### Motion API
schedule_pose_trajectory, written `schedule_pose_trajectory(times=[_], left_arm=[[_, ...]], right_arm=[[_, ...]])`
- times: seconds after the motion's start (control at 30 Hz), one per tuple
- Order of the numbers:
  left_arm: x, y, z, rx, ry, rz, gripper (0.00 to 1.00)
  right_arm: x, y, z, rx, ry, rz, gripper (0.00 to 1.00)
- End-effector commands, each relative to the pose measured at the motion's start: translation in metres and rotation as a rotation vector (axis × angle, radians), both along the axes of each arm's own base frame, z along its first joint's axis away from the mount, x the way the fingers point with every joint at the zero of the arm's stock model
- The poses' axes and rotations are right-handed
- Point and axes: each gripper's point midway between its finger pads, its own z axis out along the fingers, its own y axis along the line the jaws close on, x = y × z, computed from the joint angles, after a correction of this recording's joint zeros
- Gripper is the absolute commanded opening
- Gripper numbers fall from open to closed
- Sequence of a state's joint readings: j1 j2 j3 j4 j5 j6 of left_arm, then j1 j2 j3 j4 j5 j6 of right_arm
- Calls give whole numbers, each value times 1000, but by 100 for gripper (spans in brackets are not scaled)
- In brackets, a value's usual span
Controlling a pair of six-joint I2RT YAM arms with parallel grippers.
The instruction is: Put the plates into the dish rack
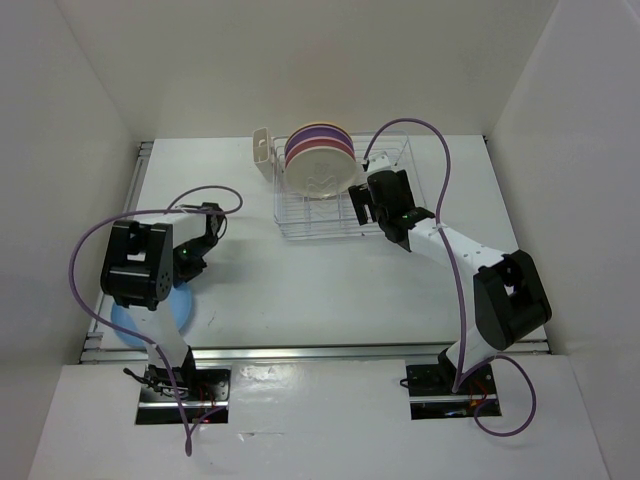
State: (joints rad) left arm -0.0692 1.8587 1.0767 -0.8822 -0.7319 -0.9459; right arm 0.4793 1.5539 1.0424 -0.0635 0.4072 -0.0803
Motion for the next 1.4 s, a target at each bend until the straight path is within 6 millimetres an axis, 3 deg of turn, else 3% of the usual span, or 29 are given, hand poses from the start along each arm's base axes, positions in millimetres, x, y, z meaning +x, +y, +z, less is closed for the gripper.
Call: schedule_pose_trajectory(times=[0.0, 0.13, 0.2, 0.3, 0.4, 0.47, 0.5, 0.53, 0.63, 0.67, 0.8, 0.87, 0.9, 0.97, 1.0, 1.03, 1.1, 1.2, 1.27, 1.37], left_arm=[[9, -24, -34, -166, -37, 10, 28], [26, -31, -45, -230, -15, -35, 14], [35, -38, -49, -285, 0, -102, 2], [63, -43, -43, -324, -31, -177, 0], [103, -56, -28, -343, -107, -275, 0], [142, -70, -9, -350, -194, -343, 0], [153, -85, -9, -359, -192, -395, 0], [180, -96, 9, -355, -252, -439, 0], [209, -134, 22, -368, -287, -554, 0], [229, -146, 28, -377, -326, -586, 0], [263, -184, 36, -414, -389, -673, 0], [273, -192, 41, -441, -408, -685, 0], [271, -191, 40, -439, -395, -691, 3], [269, -191, 41, -467, -402, -744, 34], [263, -186, 44, -450, -423, -744, 59], [258, -185, 44, -449, -433, -746, 75], [244, -173, 36, -438, -414, -726, 80], [239, -161, 35, -432, -392, -714, 84], [239, -155, 42, -398, -377, -709, 84], [239, -152, 77, -376, -445, -725, 84]], right_arm=[[9, 0, 21, 16, -54, -9, 100], [9, 0, 21, 16, -54, -9, 100], [9, 0, 21, 16, -54, -9, 100], [7, -1, 21, 16, -54, -9, 100], [7, -1, 21, 16, -54, -9, 100], [9, 0, 25, 21, -63, -9, 100], [9, 0, 26, 21, -63, -9, 100], [8, 0, 19, 12, -44, -9, 100], [10, 1, 24, 25, -54, -14, 100], [10, 1, 24, 25, -54, -14, 100], [8, 0, 24, 25, -55, -14, 100], [6, -1, 24, 17, -55, -9, 100], [6, -1, 24, 17, -55, -9, 100], [6, -4, 25, 12, -58, -20, 100], [4, -7, 24, -3, -59, -26, 100], [2, -8, 20, -7, -51, -26, 100], [1, -9, 22, -2, -61, -26, 100], [3, -4, 25, 11, -64, -9, 100], [5, -1, 21, 12, -54, 0, 100], [5, 1, 22, 23, -49, 4, 100]])
